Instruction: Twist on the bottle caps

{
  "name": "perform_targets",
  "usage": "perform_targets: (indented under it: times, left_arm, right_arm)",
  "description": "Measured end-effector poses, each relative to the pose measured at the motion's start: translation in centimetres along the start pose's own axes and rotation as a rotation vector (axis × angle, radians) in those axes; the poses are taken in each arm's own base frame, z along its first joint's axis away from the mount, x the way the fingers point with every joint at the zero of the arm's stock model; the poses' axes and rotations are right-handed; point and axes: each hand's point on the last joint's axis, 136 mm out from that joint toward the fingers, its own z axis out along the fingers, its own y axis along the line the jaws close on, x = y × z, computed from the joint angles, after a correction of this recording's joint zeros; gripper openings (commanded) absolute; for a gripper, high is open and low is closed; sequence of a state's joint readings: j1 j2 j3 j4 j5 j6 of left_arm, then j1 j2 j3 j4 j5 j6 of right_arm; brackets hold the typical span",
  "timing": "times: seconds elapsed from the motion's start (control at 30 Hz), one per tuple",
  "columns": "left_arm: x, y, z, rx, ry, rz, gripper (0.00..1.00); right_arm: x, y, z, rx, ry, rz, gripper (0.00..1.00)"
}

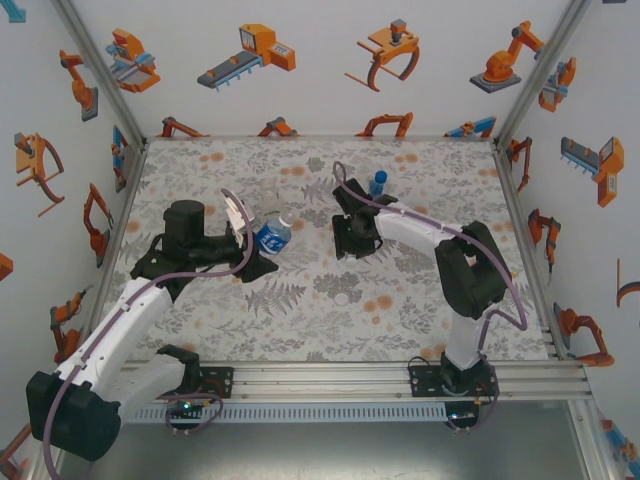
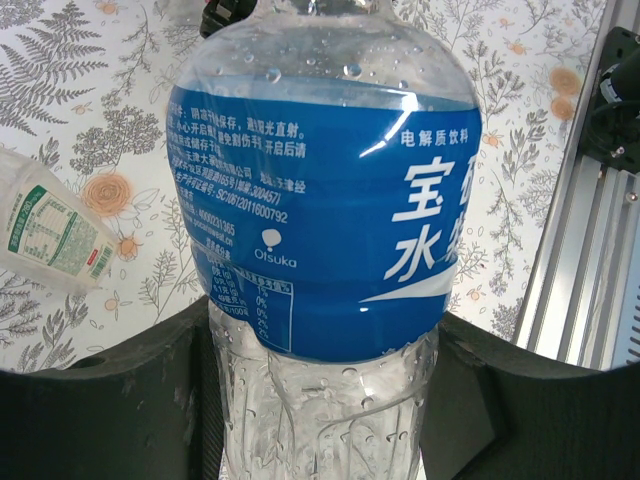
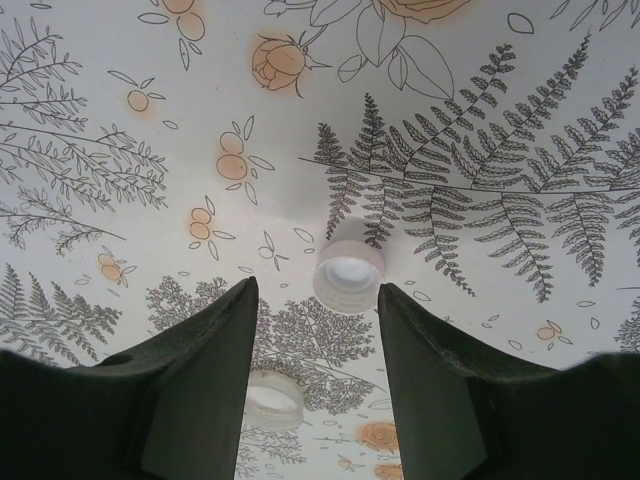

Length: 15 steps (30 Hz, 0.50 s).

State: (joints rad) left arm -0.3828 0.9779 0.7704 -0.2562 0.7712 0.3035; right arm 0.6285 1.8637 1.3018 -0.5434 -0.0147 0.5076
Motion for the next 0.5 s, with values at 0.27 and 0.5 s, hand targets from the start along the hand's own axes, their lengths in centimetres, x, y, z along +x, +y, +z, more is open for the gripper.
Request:
perform_targets:
  times: [0.27, 0.5]
  left_arm:
    - [0.01, 0.0, 0.0, 0.0, 0.0, 0.0, 0.0]
    - [0.05, -0.02, 0.0, 0.001, 0.002, -0.002, 0.0]
  right_arm:
    - [0.56, -0.29, 0.8, 0.011, 0.021, 0.001, 0.49]
    - [0.61, -0.32, 0.89, 0.012, 0.024, 0.001, 0.49]
